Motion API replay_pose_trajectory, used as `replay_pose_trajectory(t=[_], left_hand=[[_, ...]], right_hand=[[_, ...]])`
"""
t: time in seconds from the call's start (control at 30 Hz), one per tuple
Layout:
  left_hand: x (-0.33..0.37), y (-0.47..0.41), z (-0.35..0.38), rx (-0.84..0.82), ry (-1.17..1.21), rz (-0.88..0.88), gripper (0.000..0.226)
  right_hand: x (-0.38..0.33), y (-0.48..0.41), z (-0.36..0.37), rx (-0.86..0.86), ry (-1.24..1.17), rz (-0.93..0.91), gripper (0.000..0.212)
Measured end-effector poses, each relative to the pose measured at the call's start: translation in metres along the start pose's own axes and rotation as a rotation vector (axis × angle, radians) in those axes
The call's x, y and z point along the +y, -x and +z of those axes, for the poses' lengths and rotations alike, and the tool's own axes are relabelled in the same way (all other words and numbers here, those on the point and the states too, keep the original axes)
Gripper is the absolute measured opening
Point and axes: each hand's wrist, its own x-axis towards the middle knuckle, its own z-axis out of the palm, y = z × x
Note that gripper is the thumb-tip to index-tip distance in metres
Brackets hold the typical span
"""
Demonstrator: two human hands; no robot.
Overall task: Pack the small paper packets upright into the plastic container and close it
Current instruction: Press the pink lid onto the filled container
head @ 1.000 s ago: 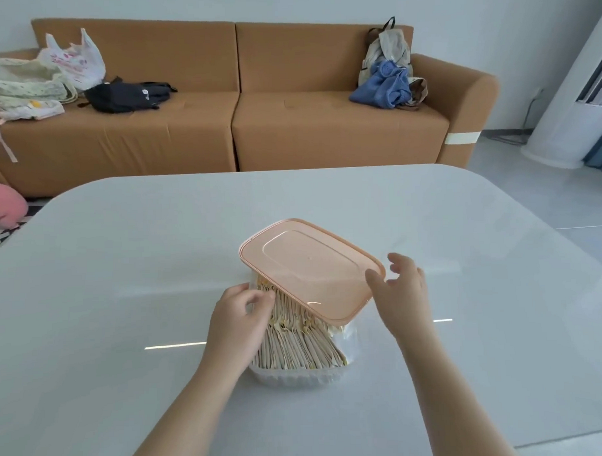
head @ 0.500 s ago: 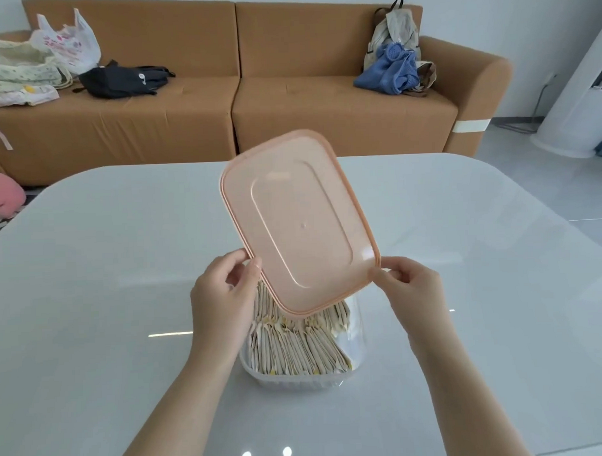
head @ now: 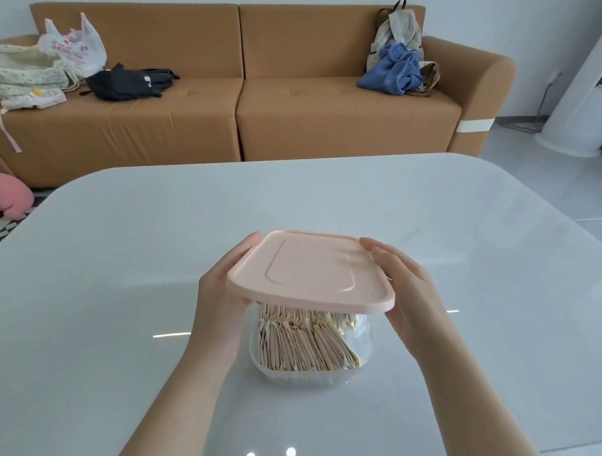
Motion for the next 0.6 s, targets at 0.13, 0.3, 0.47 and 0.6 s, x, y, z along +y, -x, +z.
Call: replay_pose_trajectory(t=[0.13,0.3,0.47,0.6], left_hand=[[0.006,0.0,0.003,0.004,-0.009,-0.061,0.022],[-0.007,-0.001,0.004,-0.007,-0.05,-0.07,0.034],[-0.022,-0.007,0.001,0.141,-0.3,-0.05,0.036],[-0.026,-0.007,-0.002,0.183,-0.393,-0.061,0.032]], right_hand=[[0.003,-0.003,-0.002,0.059,0.044,0.047,0.029],[0.008,-0.004,-0.001,0.078,0.158,0.025,0.036],[0.009,-0.001,0.005,0.106,0.296,-0.046,0.045],[0.02,-0.008,0.006,0.122,0.461,-0.065,0.04]])
